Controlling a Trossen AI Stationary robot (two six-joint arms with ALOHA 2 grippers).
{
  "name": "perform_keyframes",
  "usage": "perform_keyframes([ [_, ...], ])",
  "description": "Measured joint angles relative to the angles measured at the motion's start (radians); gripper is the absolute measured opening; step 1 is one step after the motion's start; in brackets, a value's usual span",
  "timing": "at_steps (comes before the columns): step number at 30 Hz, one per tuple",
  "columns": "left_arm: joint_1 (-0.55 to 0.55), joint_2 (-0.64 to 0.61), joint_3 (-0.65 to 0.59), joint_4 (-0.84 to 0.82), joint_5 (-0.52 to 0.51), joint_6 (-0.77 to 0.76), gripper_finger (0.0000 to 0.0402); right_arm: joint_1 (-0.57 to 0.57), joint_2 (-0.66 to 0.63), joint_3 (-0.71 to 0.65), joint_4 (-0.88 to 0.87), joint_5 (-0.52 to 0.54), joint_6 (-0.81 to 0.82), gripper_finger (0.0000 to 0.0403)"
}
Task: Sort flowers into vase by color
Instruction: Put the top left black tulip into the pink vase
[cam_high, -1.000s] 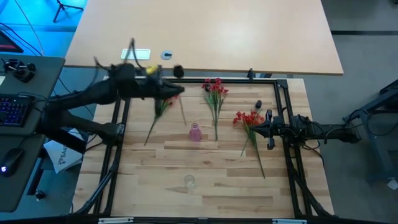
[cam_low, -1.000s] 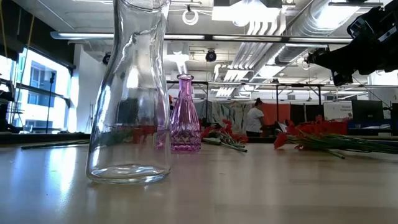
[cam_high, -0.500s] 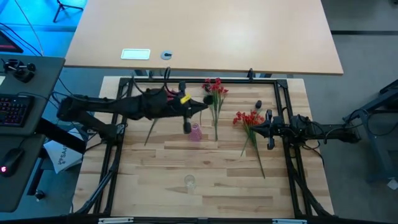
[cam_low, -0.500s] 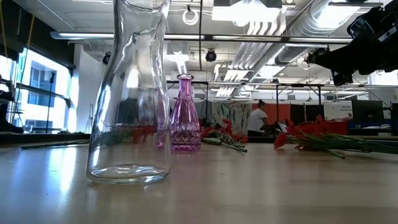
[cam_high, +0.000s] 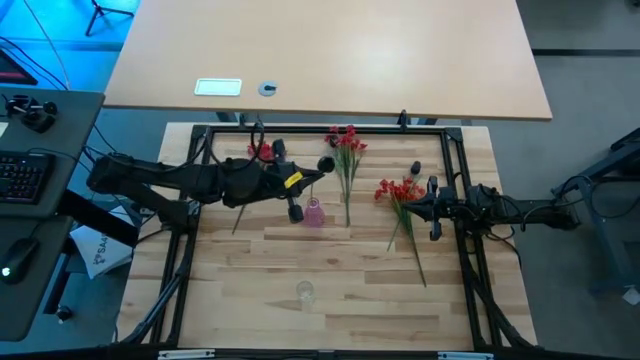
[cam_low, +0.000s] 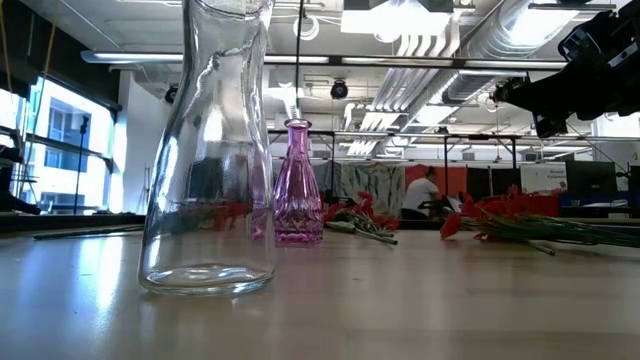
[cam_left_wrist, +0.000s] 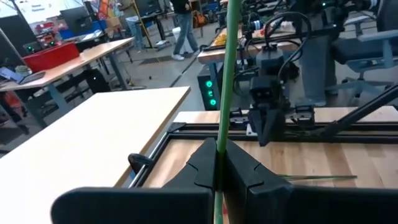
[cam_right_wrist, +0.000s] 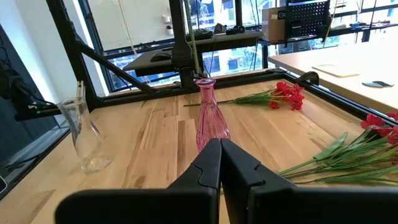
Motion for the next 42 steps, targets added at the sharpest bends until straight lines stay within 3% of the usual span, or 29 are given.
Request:
perform_keyframes([
  [15,0.048,0.040,-0.008,0.000,0.058,-0.040,0.0000,0.000,0.000,0.000,0.000,0.000,0.000,0.0000],
  [24,0.048,0.022,-0.197,0.230,0.032,-0.101,0.0000,0.000,0.000,0.000,0.000,0.000,0.000,0.0000],
  [42,0.046,0.015,-0.350,0.258,0.018,-0.243,0.0003,0.000,0.000,0.000,0.000,0.000,0.000,0.0000],
])
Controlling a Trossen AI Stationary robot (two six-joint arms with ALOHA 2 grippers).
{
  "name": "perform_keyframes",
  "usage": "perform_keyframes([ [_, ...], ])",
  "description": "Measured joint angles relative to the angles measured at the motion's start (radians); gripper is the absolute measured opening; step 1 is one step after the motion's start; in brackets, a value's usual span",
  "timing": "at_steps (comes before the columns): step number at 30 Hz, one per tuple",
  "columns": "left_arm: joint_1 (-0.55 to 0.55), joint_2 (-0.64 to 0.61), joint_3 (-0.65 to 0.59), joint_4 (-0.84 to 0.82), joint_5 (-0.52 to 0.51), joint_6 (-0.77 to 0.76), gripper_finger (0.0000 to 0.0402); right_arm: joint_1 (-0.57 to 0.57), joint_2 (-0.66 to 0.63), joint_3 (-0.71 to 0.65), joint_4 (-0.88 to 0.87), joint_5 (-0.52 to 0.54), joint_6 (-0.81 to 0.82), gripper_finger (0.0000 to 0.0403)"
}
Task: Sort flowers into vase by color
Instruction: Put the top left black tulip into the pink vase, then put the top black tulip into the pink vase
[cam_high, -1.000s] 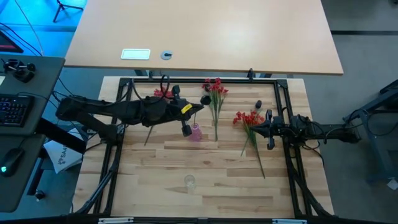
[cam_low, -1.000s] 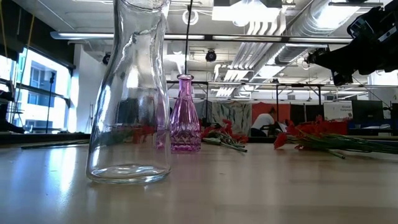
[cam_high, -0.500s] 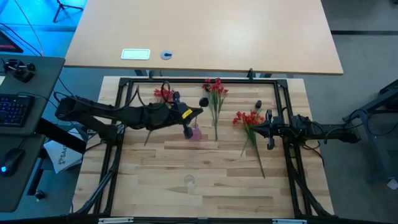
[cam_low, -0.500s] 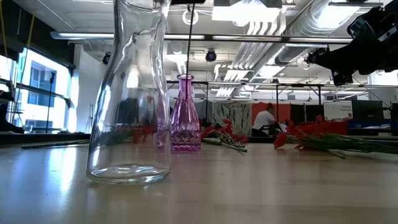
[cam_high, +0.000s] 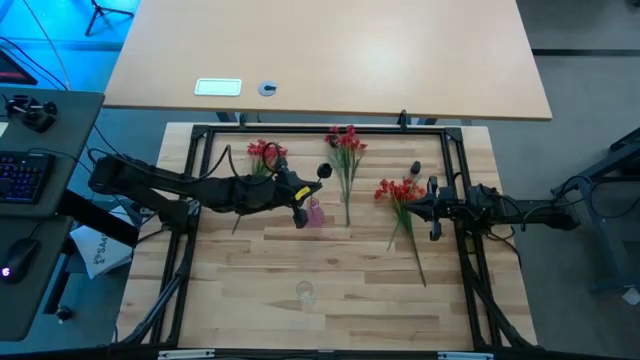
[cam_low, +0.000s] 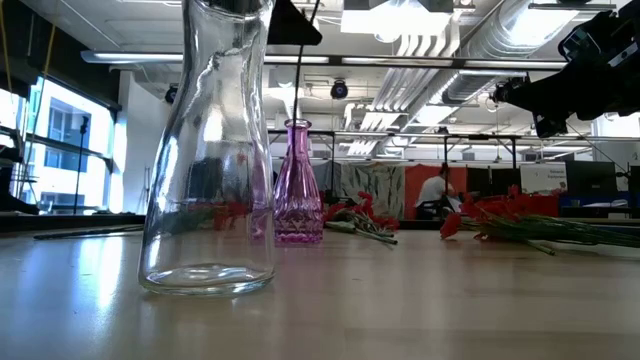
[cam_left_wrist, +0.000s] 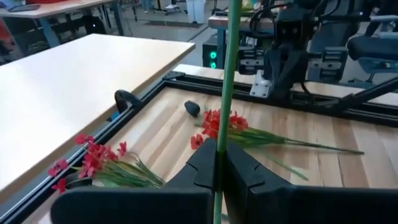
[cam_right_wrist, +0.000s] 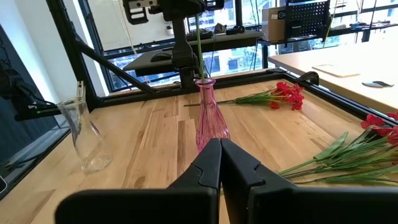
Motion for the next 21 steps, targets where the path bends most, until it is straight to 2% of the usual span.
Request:
perform_keyframes([
  [6,0.000,-0.006,0.003,-0.014,0.004,-0.033,0.0038,0.000,0.000,0.000,0.000,0.000,0.000,0.0000],
  [12,0.001,-0.034,0.003,-0.095,0.029,-0.055,0.0117,0.000,0.000,0.000,0.000,0.000,0.000,0.0000],
  [17,0.003,-0.094,0.003,-0.206,0.031,-0.096,0.0187,0.000,0.000,0.000,0.000,0.000,0.000,0.0000],
  [21,0.003,-0.160,0.003,-0.279,0.037,-0.112,0.0228,0.000,0.000,0.000,0.000,0.000,0.000,0.0000],
])
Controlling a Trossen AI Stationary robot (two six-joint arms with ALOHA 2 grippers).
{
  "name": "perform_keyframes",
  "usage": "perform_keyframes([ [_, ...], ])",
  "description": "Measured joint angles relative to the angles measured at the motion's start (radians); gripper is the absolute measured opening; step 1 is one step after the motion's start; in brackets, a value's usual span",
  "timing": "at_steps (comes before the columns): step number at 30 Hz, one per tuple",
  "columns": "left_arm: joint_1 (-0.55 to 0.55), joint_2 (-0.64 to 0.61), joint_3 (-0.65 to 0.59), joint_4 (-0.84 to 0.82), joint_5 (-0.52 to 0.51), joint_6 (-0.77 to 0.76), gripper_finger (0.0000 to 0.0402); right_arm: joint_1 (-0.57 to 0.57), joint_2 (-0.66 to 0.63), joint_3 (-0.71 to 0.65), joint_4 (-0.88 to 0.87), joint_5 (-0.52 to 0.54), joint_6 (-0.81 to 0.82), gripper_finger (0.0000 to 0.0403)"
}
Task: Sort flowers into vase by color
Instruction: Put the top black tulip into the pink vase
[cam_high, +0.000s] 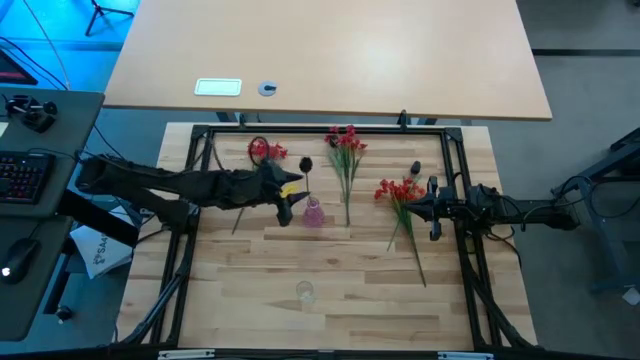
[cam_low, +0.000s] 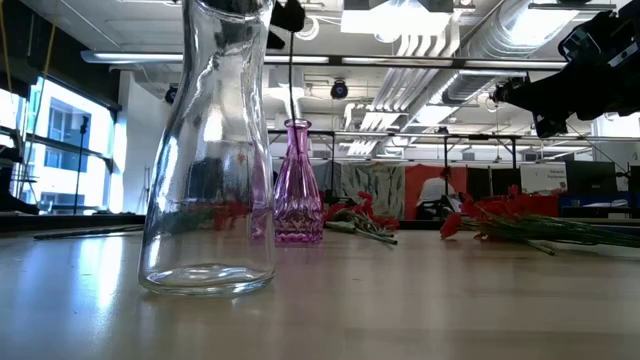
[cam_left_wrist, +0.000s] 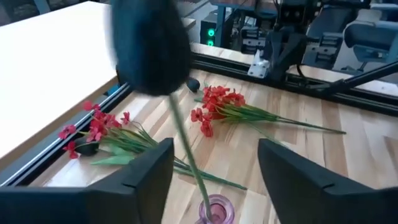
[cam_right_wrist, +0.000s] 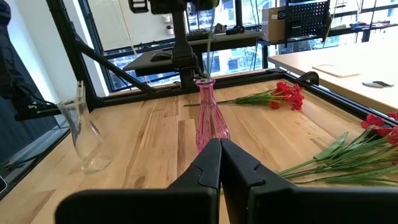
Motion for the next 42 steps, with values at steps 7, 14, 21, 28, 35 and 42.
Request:
perform_keyframes([
  [7,0.000,-0.145,0.000,-0.105,0.001,-0.018,0.0266,0.000,0.000,0.000,0.000,0.000,0.000,0.0000],
  [14,0.018,-0.298,0.001,-0.088,-0.033,-0.062,0.0271,0.000,0.000,0.000,0.000,0.000,0.000,0.0000],
  [21,0.094,-0.348,0.001,-0.024,0.002,-0.032,0.0271,0.000,0.000,0.000,0.000,0.000,0.000,0.0000],
  [28,0.193,-0.334,0.001,0.112,0.079,0.008,0.0271,0.000,0.001,-0.001,0.173,0.132,0.168,0.0000],
  [35,0.305,-0.293,0.001,0.260,0.074,0.009,0.0271,0.000,0.026,0.000,0.744,0.305,0.422,0.0000],
  [42,0.407,-0.257,0.001,0.286,0.040,-0.016,0.0271,-0.009,0.290,0.023,1.203,0.347,0.283,0.0000],
])
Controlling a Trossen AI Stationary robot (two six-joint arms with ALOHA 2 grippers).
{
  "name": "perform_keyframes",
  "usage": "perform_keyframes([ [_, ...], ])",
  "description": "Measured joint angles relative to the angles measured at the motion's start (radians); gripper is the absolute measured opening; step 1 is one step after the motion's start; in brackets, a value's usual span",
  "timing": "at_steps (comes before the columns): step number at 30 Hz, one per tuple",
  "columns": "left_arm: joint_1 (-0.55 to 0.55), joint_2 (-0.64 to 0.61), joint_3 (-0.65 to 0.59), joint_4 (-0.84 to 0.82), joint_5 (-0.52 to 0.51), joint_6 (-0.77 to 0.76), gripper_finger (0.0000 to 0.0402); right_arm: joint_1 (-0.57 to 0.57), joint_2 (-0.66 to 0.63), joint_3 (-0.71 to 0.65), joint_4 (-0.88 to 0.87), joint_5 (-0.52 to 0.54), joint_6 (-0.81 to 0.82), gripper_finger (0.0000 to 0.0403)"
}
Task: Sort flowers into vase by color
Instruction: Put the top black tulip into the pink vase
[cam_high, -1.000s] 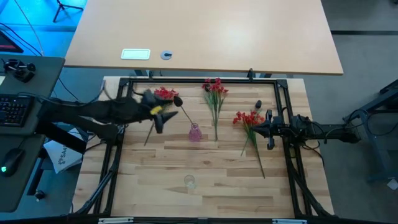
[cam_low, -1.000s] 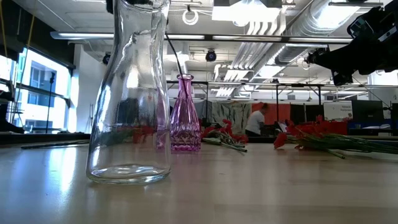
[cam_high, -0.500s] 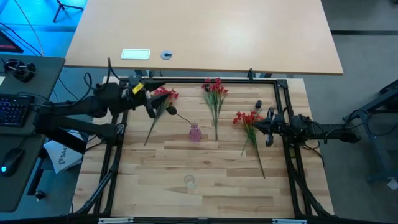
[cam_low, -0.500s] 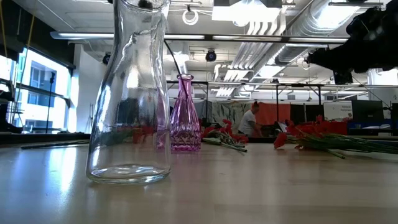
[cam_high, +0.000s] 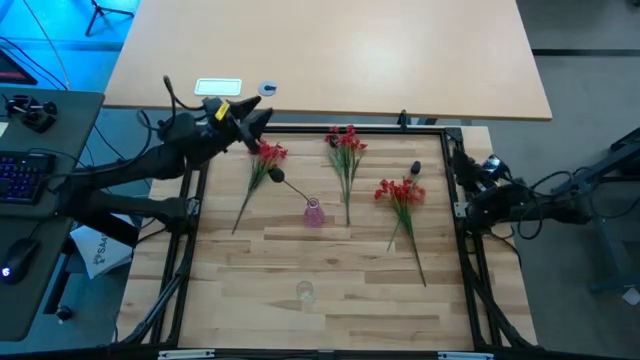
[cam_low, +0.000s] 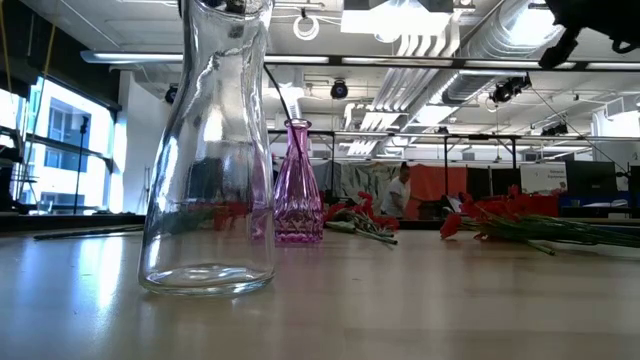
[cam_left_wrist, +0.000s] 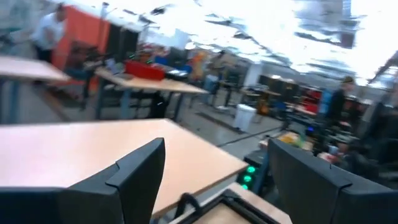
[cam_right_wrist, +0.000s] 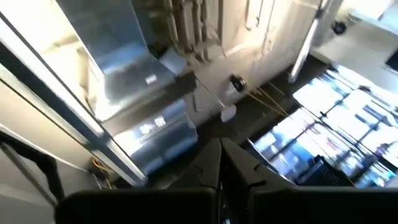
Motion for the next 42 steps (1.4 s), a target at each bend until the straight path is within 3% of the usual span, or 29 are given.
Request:
perform_keyframes([
  [6,0.053,0.013,0.000,-0.043,-0.013,-0.072,0.0271,-0.085,0.423,0.247,-0.108,0.017,0.082,0.0000],
  [12,0.065,-0.001,0.000,-0.172,0.070,-0.071,0.0271,-0.215,0.755,0.580,-0.685,-0.115,0.198,0.0000],
  [15,0.065,-0.029,0.000,-0.333,0.093,-0.077,0.0271,-0.265,0.872,0.740,-0.936,-0.169,0.270,0.0000],
  [19,0.065,-0.078,0.000,-0.512,0.097,-0.089,0.0271,-0.323,0.981,0.932,-1.159,-0.190,0.226,0.0000],
  [24,0.065,-0.178,-0.019,-0.551,0.077,-0.040,0.0271,-0.373,1.020,1.107,-1.326,-0.190,0.155,0.0000],
  [28,0.083,-0.254,-0.104,-0.449,0.056,-0.029,0.0271,-0.380,1.013,1.127,-1.371,-0.195,0.174,0.0000],
  [34,0.145,-0.296,-0.266,-0.321,0.227,-0.188,0.0271,-0.370,1.021,1.065,-1.446,-0.184,0.356,0.0000],
  [40,0.172,-0.296,-0.302,-0.316,0.253,-0.217,0.0271,-0.343,1.041,0.938,-1.429,-0.197,0.491,0.0000],
  [42,0.186,-0.299,-0.302,-0.307,0.248,-0.214,0.0271,-0.346,1.054,0.900,-1.404,-0.256,0.552,0.0000],
])
